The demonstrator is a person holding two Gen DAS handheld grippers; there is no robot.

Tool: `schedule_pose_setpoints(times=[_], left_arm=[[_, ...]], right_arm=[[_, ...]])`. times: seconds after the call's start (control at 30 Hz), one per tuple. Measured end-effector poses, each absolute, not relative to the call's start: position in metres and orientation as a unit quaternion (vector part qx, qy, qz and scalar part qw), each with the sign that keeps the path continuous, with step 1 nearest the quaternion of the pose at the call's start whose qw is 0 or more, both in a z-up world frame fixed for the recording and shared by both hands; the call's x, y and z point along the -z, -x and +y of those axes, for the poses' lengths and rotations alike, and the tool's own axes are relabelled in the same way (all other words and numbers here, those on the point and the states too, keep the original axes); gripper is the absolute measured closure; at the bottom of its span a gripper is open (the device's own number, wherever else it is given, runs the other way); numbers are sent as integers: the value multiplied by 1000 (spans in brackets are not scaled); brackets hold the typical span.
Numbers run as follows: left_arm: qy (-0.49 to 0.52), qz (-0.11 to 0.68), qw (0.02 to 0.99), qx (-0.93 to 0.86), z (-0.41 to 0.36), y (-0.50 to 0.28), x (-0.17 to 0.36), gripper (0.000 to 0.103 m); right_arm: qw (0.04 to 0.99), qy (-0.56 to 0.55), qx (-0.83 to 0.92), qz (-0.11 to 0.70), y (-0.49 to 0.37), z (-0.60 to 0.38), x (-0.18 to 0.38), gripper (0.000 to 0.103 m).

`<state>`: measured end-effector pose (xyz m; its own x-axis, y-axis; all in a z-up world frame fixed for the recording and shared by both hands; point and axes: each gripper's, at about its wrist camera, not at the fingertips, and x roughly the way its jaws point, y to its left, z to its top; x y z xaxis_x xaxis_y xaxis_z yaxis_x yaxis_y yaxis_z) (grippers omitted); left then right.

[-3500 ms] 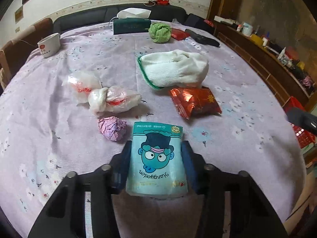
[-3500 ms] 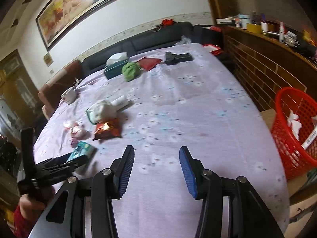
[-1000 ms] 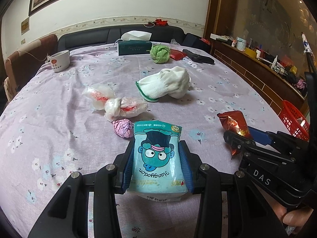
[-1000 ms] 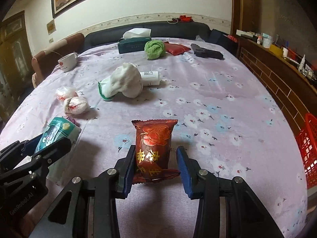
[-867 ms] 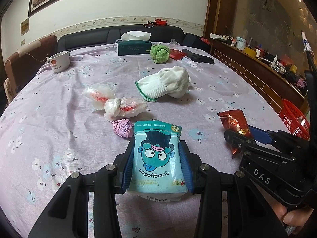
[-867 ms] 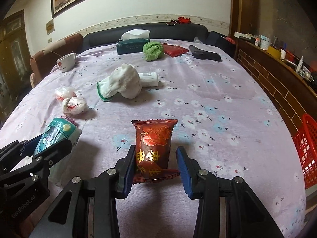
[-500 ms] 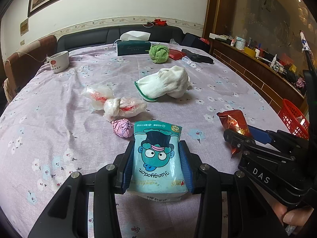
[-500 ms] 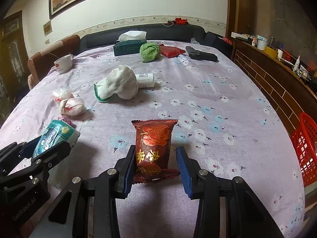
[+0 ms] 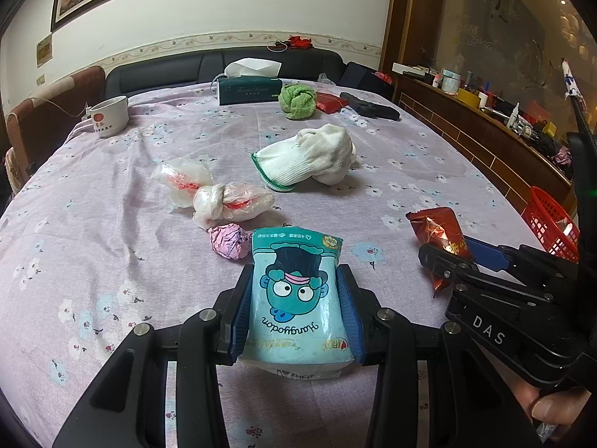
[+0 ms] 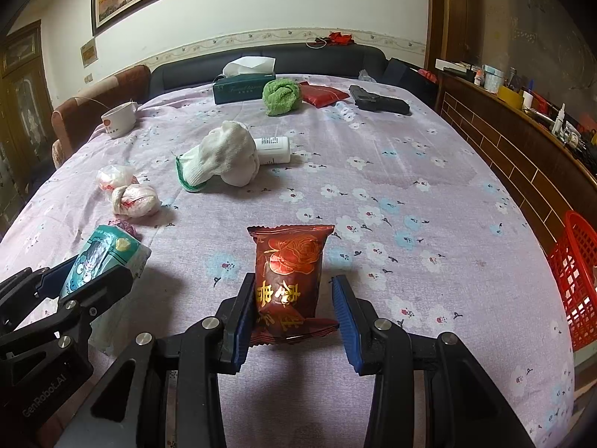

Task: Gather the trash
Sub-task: 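Hold the teal pack and red snack wrapper above the table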

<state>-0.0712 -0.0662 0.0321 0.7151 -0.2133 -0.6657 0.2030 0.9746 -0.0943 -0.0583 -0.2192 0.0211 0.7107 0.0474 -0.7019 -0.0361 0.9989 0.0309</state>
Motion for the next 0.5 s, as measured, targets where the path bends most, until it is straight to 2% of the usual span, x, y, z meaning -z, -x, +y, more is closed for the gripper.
schedule_pose_setpoints(times=[0.5], left_arm=[[7,360,926,112,-66,71,-32,62]], right_arm=[[924,-7,-21,382,58,-221,-22,60]])
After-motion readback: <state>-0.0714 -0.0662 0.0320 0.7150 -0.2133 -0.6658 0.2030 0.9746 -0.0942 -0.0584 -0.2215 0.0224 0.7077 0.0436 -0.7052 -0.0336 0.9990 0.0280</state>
